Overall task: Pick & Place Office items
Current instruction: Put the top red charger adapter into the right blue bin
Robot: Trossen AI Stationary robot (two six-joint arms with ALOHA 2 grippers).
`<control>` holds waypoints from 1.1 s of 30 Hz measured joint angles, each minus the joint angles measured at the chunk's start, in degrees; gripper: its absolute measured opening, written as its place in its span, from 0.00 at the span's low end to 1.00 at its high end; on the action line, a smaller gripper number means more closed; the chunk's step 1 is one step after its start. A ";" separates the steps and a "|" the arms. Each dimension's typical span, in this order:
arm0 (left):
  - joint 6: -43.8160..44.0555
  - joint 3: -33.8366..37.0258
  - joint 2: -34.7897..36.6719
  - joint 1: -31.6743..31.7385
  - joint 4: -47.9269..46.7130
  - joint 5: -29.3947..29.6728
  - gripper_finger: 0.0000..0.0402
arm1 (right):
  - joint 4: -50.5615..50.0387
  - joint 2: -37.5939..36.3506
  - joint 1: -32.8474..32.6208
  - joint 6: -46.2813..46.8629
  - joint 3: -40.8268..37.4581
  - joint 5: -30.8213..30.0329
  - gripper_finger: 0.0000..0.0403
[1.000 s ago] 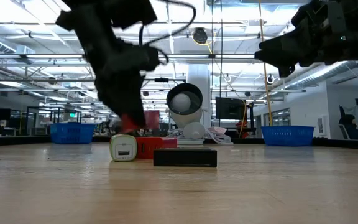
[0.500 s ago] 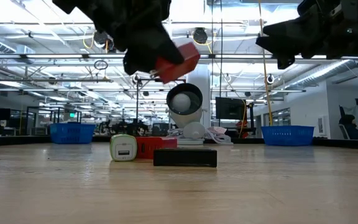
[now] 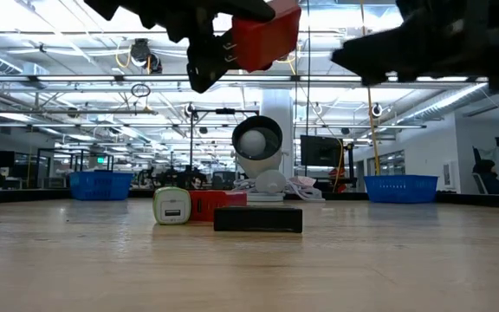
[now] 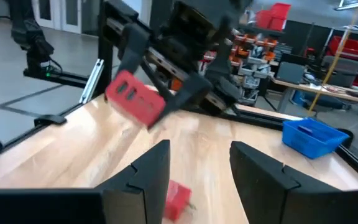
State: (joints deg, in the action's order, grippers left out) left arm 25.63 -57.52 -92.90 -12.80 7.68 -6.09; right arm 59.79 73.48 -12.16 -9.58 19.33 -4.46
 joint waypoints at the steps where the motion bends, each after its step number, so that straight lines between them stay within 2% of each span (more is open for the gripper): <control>1: 0.01 0.00 0.00 0.00 -0.03 0.00 0.53 | 0.12 1.87 -0.35 -0.13 1.68 -0.12 0.41; 6: 0.09 0.00 0.00 0.03 0.16 -0.81 0.53 | -0.02 11.15 -2.23 -3.90 9.63 -0.28 0.55; 12: 0.35 0.19 0.00 0.09 -2.10 -3.46 0.53 | -0.10 20.19 -5.23 -14.90 17.39 -1.64 0.68; 17: 0.24 0.26 -0.03 0.02 -3.60 -4.23 0.53 | -0.01 22.94 -6.67 -21.36 19.41 -3.16 0.67; 20: 0.36 0.03 -0.03 0.29 -3.06 -0.76 0.54 | -0.39 22.98 -6.99 -21.70 19.79 -3.31 0.65; 23: 0.42 -0.20 0.09 0.65 -3.67 -0.23 0.55 | -2.99 21.64 -7.45 -21.74 19.79 -4.25 0.63; 27: 0.42 -0.11 -0.02 0.64 -4.21 -3.82 0.53 | -6.52 20.60 -7.98 -21.38 19.74 -3.08 0.63; 33: 0.63 -0.05 0.00 0.88 -3.35 -3.99 0.53 | -6.22 20.82 -7.83 -22.47 19.72 -3.55 0.62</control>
State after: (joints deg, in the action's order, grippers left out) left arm 26.26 -57.57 -92.90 -11.92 4.33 -10.07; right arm 53.57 94.29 -19.99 -32.05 39.05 -8.01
